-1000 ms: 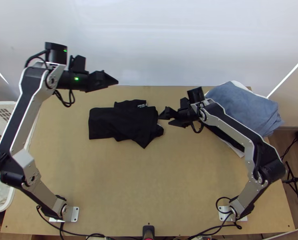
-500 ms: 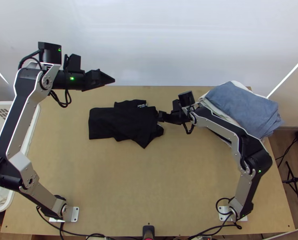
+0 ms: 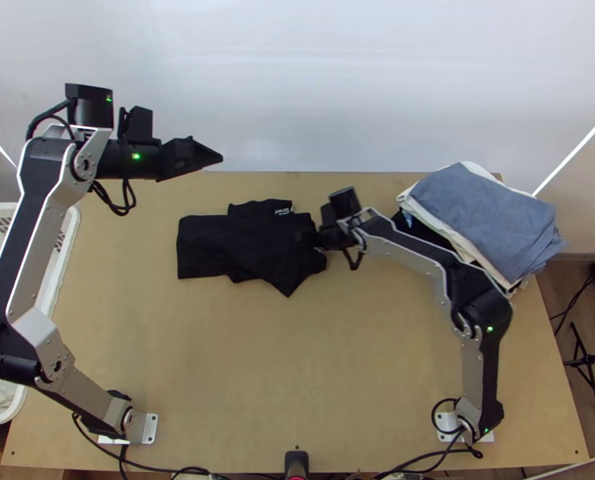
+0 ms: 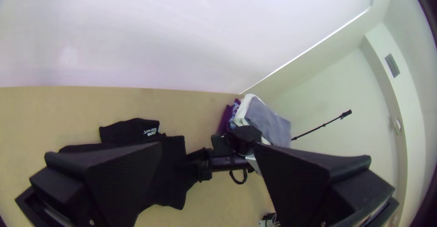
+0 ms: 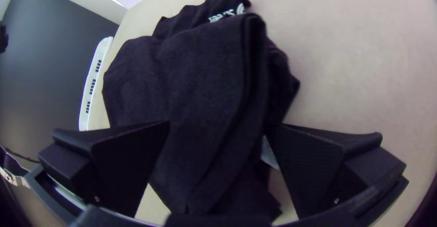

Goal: Fold the t-shirt

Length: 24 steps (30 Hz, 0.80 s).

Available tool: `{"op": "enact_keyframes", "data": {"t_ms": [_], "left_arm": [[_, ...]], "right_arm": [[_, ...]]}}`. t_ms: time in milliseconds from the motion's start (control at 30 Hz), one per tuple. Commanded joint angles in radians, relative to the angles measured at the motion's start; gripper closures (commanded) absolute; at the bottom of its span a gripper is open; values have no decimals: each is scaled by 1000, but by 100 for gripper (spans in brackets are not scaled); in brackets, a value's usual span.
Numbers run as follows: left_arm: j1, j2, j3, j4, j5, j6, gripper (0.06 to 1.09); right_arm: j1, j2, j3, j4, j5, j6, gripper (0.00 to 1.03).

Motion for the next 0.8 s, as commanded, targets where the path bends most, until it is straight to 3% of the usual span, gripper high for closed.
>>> {"op": "enact_keyframes", "data": {"t_ms": [0, 167, 367, 767], "left_arm": [[37, -25, -1, -5, 0, 3, 10], [80, -62, -2, -23, 2, 11, 10], [103, -82, -34, -31, 2, 25, 10], [65, -54, -8, -8, 3, 18, 10]], "right_arm": [[74, 88, 140, -5, 20, 26, 5], [78, 106, 187, -17, 36, 41, 5], [28, 86, 173, -135, 200, 38, 5], [6, 72, 121, -146, 212, 6, 5]]}}
